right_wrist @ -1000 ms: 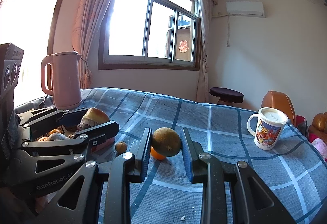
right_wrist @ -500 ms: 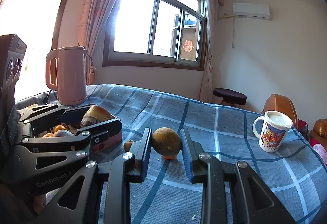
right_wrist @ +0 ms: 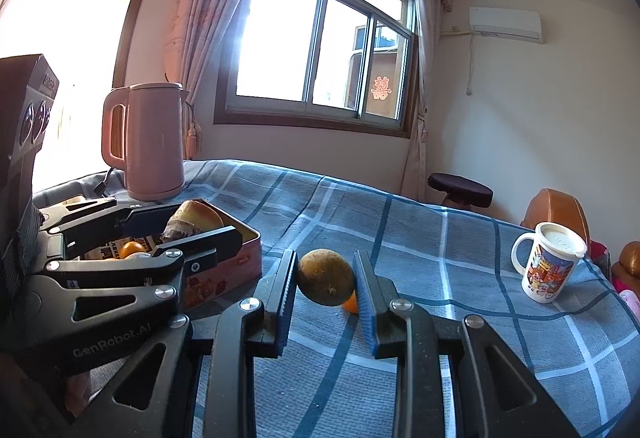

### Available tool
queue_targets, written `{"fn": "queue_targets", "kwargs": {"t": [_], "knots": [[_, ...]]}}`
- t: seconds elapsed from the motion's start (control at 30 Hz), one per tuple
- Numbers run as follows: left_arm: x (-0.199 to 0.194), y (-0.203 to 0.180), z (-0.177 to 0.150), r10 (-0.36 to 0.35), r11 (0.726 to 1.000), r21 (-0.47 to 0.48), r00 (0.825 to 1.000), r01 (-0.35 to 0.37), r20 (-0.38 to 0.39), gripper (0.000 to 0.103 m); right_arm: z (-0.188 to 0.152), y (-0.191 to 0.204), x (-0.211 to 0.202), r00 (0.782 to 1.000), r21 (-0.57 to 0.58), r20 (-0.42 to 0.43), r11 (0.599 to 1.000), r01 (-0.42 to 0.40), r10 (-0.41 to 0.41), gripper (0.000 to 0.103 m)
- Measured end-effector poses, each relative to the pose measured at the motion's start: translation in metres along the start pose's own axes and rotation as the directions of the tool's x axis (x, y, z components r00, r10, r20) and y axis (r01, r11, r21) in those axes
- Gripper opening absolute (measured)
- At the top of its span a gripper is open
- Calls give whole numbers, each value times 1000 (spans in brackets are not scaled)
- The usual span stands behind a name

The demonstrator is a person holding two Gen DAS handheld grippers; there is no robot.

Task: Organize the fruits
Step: 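Carry the pastry in the left tool while the right tool carries the kiwi toward the tin, then bring the pastry over the tin with the left tool while the right tool brings the kiwi over it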

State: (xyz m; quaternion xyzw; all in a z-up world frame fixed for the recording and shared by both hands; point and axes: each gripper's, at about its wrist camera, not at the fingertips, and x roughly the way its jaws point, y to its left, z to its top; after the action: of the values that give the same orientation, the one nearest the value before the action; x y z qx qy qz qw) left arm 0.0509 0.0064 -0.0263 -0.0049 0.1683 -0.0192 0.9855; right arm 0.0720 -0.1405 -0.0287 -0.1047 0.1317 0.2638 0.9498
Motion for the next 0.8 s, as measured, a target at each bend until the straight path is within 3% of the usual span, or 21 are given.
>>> {"fn": "queue_targets", "kwargs": {"t": [0.8], "knots": [[-11,35,-5,54,997,-48,999,-54,-1,45,6,31,12,999,-46,-21,998,-47,46,30]]}}
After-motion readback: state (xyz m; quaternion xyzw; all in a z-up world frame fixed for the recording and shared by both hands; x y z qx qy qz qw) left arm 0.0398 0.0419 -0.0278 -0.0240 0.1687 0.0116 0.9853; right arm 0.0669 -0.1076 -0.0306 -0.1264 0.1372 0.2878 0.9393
